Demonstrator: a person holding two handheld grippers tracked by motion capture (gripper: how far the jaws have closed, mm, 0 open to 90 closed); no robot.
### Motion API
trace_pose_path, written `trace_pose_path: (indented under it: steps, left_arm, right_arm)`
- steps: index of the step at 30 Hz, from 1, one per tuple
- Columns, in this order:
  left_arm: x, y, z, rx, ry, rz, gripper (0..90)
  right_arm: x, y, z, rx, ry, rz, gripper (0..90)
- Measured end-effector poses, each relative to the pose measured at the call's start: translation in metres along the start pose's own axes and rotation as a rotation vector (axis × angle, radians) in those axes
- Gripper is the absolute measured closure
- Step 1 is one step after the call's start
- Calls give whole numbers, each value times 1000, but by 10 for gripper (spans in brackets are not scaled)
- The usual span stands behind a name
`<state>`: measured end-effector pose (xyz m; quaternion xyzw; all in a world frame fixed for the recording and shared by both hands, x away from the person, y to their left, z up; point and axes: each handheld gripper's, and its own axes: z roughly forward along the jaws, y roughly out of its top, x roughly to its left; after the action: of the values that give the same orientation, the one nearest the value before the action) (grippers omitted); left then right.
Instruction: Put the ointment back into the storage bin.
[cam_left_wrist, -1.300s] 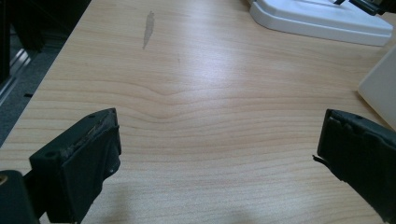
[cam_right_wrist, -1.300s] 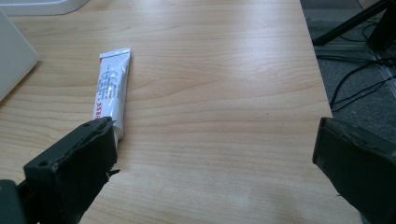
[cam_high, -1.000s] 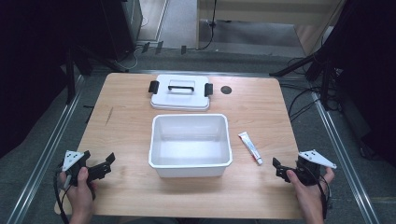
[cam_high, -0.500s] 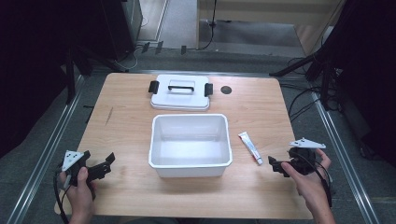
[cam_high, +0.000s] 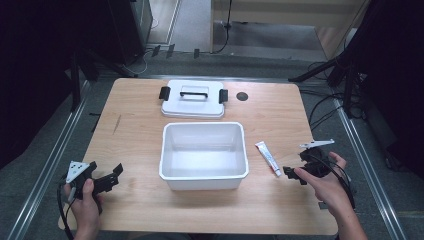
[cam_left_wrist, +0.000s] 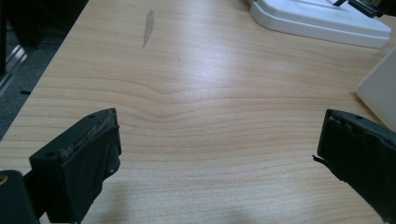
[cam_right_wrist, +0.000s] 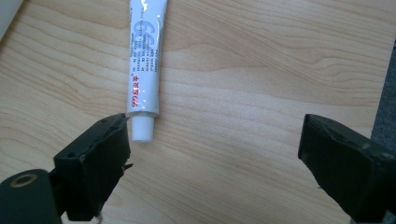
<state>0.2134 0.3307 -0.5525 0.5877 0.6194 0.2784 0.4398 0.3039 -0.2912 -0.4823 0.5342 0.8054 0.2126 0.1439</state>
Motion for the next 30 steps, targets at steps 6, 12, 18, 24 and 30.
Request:
trace_pose_path:
  steps: [6, 12, 18, 24, 30]
  left_arm:
    - [0, 0, 0, 1, 0, -1, 0]
    - [0, 0, 1, -1, -2, -6, 0]
    - [1, 0, 1, 0, -4, -9, 0]
    - [1, 0, 1, 6, -4, -7, 0]
    - [1, 1, 1, 10, -5, -6, 0]
  right_arm:
    - [2, 7, 5, 67, 6, -8, 127]
    - [7, 17, 9, 152, 5, -35, 132]
    - [14, 27, 13, 225, 6, -73, 142]
    - [21, 38, 20, 293, -10, -106, 180]
    - [26, 50, 26, 351, -19, -104, 243]
